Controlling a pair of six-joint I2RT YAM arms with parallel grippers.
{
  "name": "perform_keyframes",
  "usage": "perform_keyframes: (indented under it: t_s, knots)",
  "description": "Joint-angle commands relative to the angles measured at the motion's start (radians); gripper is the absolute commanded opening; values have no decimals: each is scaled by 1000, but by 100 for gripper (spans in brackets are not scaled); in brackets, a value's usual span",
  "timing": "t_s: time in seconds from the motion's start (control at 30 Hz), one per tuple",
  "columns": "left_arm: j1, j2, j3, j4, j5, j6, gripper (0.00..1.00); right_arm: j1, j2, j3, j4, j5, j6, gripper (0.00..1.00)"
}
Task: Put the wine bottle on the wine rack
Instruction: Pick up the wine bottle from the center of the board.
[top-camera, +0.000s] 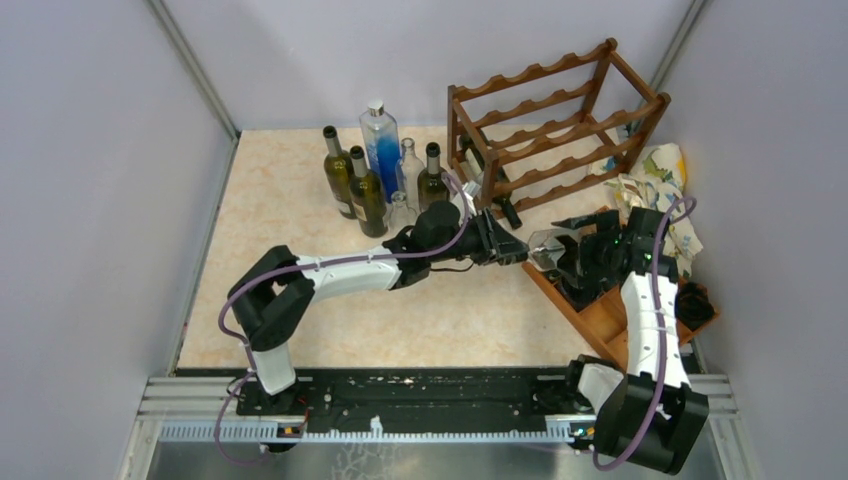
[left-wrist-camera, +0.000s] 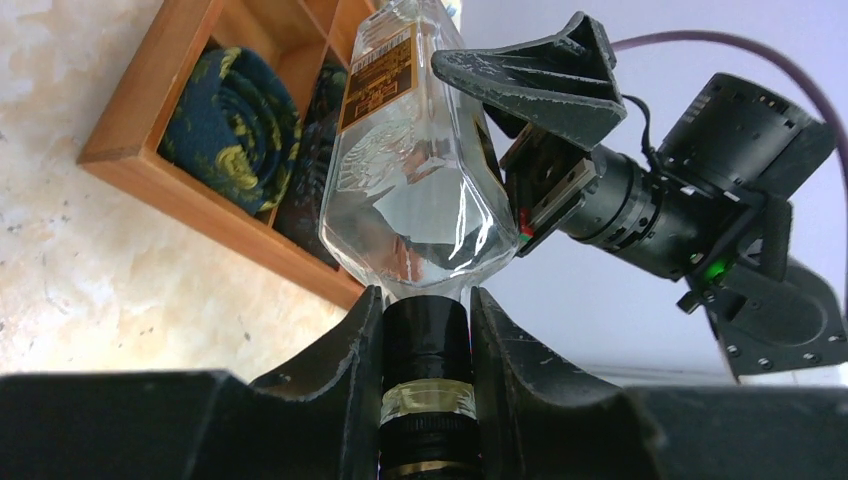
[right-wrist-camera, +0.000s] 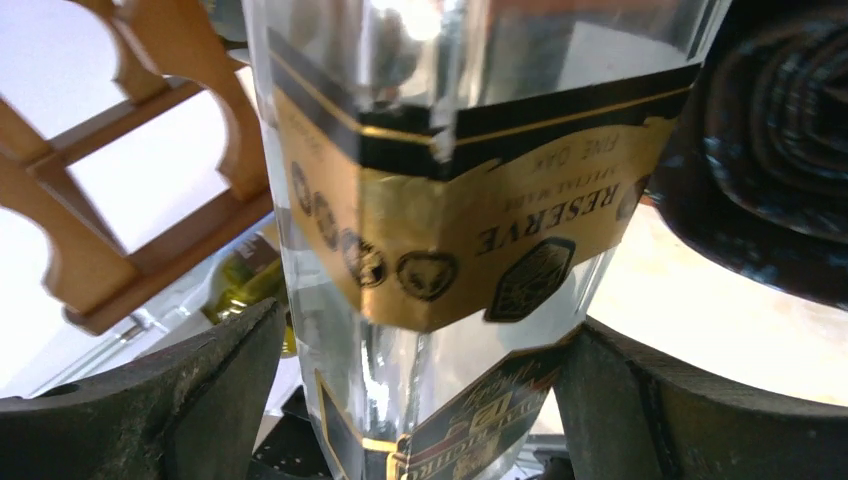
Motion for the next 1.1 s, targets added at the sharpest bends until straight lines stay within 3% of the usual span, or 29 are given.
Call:
perform_keyframes:
  t_s: [0.0, 0.23, 0.43, 0.6, 0.7, 0.77, 0.83, 0.87, 0.93, 1.07]
  knots:
    - [-36, -60, 54, 321, 4, -104, 0, -7, -5, 37, 225, -43, 88, 95]
    - [-36, -53, 67, 332, -41, -148, 0, -7, -19, 41, 299, -37, 107, 91]
    - [-40, -60, 58, 317, -101, -154, 0, -6, -34, 57, 342, -1, 95, 81]
    - [-43, -53, 63, 296, -105, -132, 0, -4, -37, 65, 350, 3, 82, 55]
    - [-45, -48, 70, 280, -83, -106, 0, -4, -40, 57, 365, 8, 77, 29]
    - [-45, -47, 72, 270, -56, -84, 10, -4, -42, 53, 378, 11, 72, 13]
    - [-44, -53, 71, 234, -28, -61, 32, -4, -42, 50, 393, 14, 67, 1]
    - [-45, -59, 68, 215, -19, -44, 45, -6, -42, 50, 402, 15, 66, 0]
    - [-45, -77, 51, 185, -15, -18, 60, -9, -39, 47, 418, 12, 69, 0]
    - [-45, -114, 7, 146, -28, 28, 76, -14, -33, 38, 447, 3, 85, 0]
